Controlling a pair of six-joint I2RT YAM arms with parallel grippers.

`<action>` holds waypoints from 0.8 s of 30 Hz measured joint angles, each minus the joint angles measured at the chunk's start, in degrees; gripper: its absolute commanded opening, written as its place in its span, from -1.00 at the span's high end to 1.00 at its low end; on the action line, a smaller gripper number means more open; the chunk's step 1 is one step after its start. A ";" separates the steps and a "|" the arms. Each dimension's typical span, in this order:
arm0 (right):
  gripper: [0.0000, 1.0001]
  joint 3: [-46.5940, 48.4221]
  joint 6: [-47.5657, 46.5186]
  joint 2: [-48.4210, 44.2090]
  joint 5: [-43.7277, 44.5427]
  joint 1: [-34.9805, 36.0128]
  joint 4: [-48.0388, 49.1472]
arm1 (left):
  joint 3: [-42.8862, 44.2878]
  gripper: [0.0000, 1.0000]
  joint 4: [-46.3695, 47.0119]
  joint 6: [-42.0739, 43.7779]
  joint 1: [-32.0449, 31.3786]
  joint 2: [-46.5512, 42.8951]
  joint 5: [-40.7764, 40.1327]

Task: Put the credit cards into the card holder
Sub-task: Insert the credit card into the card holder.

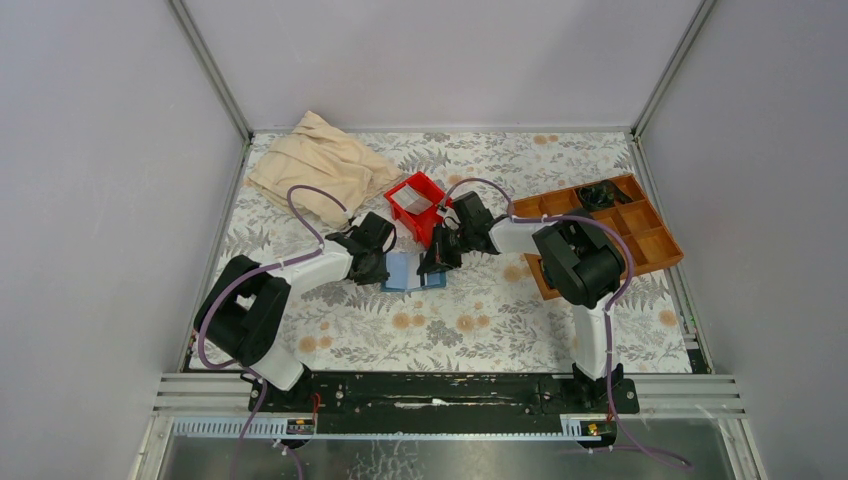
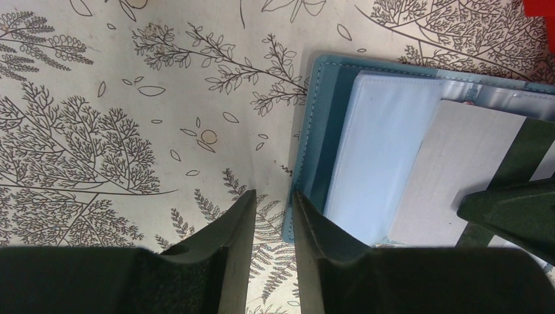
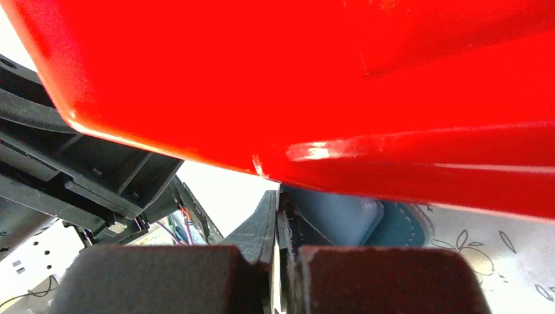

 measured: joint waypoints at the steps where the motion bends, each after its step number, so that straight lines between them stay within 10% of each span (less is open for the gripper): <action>1: 1.00 0.07 -0.02 0.04 0.00 0.00 -0.11 | 0.00 0.33 0.00 0.00 0.00 0.04 0.02; 24: 1.00 -1.68 5.42 0.26 0.24 0.28 3.98 | -0.17 0.35 0.26 -0.02 0.02 0.26 0.61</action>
